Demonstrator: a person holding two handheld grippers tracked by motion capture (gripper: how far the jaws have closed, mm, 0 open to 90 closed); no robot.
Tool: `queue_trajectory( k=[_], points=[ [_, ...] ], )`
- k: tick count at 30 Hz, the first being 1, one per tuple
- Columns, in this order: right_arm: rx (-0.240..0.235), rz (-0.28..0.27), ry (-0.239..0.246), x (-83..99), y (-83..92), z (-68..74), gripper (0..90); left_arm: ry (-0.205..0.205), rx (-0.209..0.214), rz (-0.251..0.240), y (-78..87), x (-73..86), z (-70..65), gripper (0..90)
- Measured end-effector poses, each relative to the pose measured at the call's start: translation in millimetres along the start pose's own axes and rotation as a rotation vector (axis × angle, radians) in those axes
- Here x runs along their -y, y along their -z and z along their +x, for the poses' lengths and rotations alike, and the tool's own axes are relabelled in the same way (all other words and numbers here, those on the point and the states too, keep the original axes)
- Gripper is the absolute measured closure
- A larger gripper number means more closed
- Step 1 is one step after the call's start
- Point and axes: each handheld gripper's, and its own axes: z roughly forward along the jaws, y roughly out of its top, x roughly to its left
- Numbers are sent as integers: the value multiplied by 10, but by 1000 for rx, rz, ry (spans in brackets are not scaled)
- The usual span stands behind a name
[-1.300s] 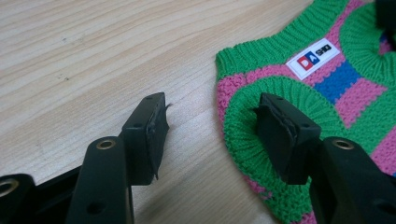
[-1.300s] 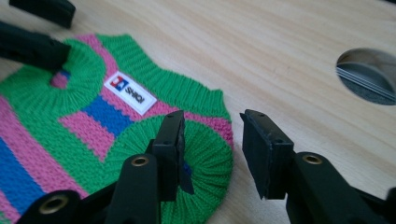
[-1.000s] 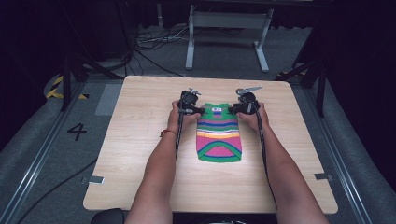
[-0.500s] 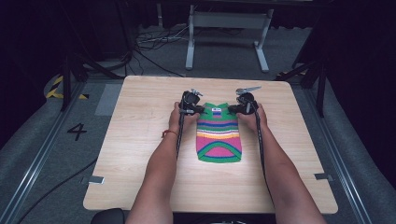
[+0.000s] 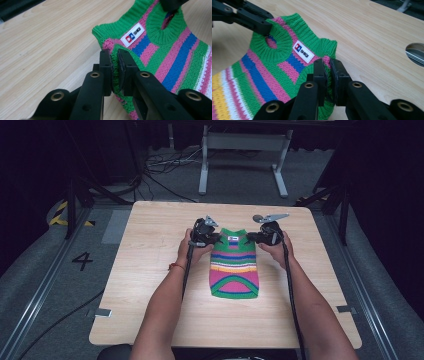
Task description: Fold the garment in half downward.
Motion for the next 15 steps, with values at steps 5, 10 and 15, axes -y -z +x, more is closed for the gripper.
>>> queue_trajectory(
  k=[5,10,15],
  points=[
    [-25,-50,13,2,139,62,841,-40,-4,-20,172,2,-15,827],
    [-15,-75,37,-57,193,94,843,-60,-36,-48,290,-82,34,834],
    [-3,-122,41,-146,246,108,843,-67,-51,-81,395,-166,50,834]
  ],
)
